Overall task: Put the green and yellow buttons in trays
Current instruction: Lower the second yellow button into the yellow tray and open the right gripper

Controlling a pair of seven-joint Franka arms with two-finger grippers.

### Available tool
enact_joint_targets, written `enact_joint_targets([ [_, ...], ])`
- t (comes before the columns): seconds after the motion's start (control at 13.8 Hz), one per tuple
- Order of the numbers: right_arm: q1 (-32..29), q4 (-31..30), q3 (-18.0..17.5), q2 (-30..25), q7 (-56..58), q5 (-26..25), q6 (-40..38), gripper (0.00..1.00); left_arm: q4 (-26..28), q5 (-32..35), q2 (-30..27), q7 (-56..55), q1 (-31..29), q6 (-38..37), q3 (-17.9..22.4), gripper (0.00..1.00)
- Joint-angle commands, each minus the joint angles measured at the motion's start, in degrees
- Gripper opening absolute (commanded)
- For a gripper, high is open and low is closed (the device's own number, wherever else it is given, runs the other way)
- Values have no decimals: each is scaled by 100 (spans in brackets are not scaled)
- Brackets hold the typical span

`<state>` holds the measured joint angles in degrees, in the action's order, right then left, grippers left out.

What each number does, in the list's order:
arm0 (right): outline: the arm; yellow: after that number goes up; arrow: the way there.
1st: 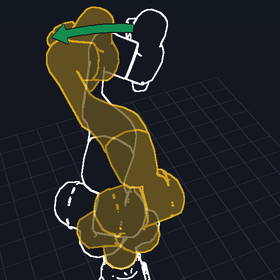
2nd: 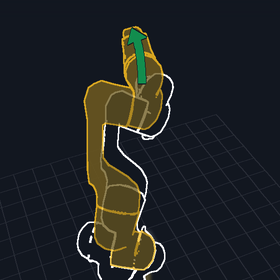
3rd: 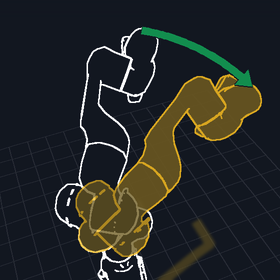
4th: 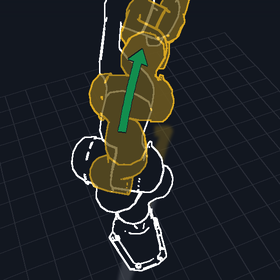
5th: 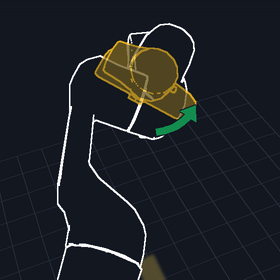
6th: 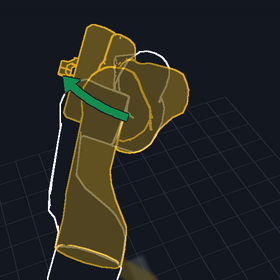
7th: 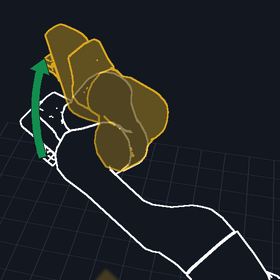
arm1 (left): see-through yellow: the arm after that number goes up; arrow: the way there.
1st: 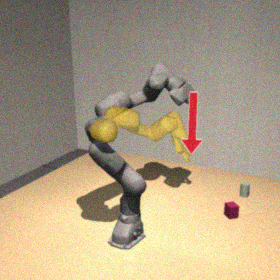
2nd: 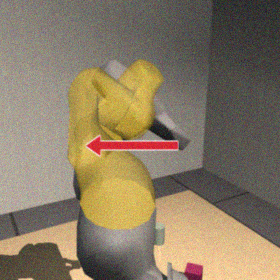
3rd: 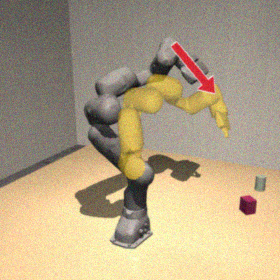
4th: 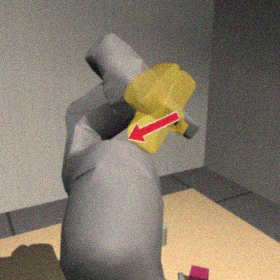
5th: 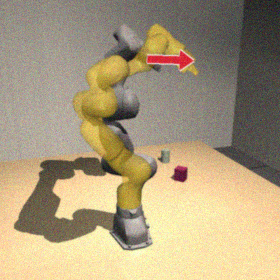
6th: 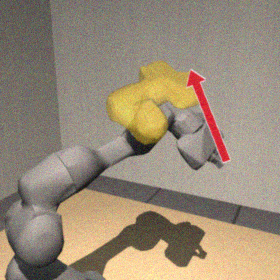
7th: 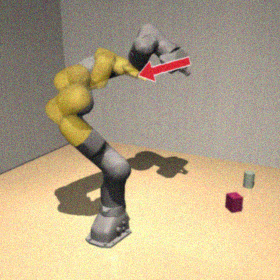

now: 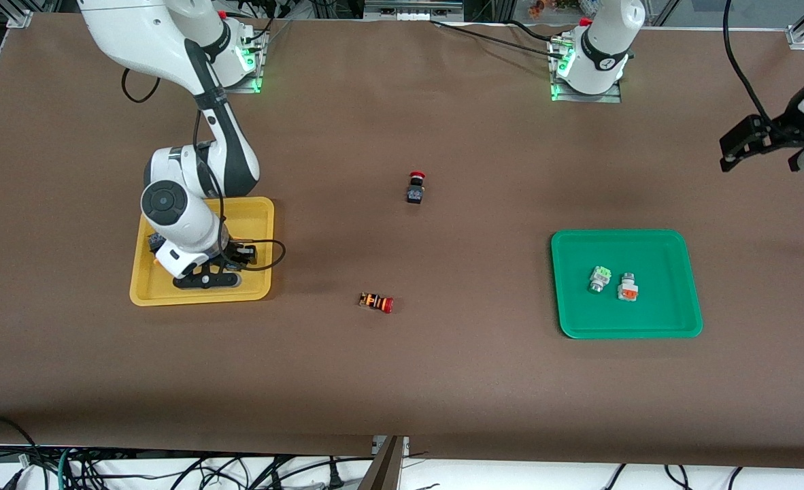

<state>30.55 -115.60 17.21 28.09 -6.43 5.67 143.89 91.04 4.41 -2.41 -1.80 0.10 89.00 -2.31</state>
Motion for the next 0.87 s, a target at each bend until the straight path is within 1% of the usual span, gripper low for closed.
enact_joint_targets([
  [0.0, -22, -621, -15, -339, 229, 93, 385, 0, 151, -107, -32, -57, -1, -41, -15, 100],
  [0.15, -206, -701, -15, -331, 431, 93, 543, 0, 143, -142, 12, -66, -1, -41, -24, 100],
  [0.22, -216, -692, -15, -340, 467, 127, 543, 20, 134, -238, 12, -66, -36, -41, -15, 100],
  [0.29, -224, -666, -15, -348, 467, 241, 517, 69, 134, -265, 12, -66, -45, -41, -15, 100],
  [0.36, -225, -657, -15, -401, 450, 381, 500, 95, 134, -265, 21, -66, -45, -41, 3, 100],
  [0.44, -225, -605, -15, -479, 450, 470, 447, 98, 134, -265, 21, -66, -45, -50, 12, 100],
  [0.58, -233, -351, 63, -646, 450, 479, -182, 98, 134, -265, 21, -75, -36, -41, 3, 100],
  [0.65, -233, -141, 203, -734, 476, 479, -639, 98, 134, -265, 21, -75, -36, -41, 3, 100],
  [0.8, -233, 500, 475, -849, 494, 479, -1719, 98, 134, -265, 21, -75, -36, -50, -6, 100],
])
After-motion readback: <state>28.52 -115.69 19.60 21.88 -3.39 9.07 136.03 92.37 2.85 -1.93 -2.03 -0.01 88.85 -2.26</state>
